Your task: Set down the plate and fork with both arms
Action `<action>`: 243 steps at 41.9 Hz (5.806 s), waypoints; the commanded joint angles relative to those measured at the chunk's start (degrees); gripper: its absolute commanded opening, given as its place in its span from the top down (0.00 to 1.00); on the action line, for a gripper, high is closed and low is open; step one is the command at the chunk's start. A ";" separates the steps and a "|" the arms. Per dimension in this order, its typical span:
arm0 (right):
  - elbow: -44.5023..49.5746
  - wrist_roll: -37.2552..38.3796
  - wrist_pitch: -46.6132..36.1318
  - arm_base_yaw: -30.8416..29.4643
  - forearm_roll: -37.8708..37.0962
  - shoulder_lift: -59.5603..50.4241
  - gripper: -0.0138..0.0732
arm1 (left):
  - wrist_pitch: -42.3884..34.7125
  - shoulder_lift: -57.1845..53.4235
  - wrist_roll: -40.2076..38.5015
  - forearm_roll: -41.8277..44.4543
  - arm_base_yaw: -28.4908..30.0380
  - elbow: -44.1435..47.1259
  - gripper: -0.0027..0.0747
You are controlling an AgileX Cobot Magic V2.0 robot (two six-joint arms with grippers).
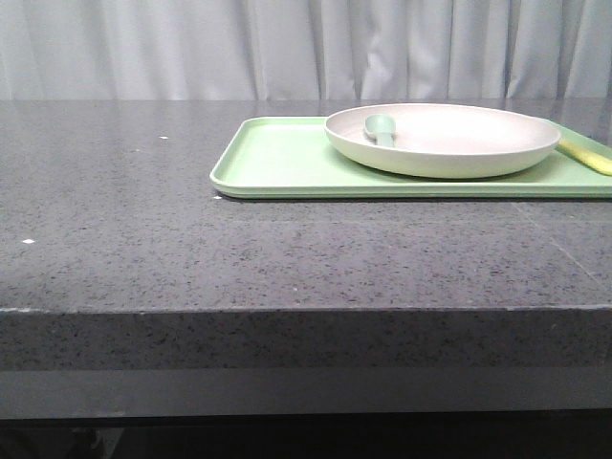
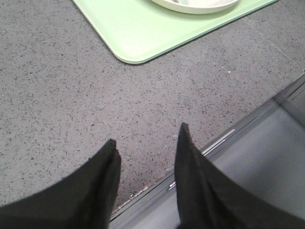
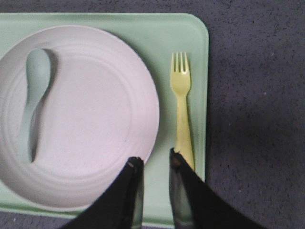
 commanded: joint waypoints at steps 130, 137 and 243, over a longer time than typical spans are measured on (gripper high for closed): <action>57.79 -5.27 -18.14 5.80 -0.38 -65.53 0.95 | -11.82 -7.01 -16.31 15.46 10.27 0.72 0.99; 57.79 -5.27 -18.08 5.80 -0.38 -65.53 0.95 | -16.89 -18.99 -16.16 17.70 15.17 9.17 0.99; 57.79 -5.27 -18.02 5.80 -0.38 -65.53 0.95 | -46.92 -47.31 -26.66 26.49 14.53 47.25 0.99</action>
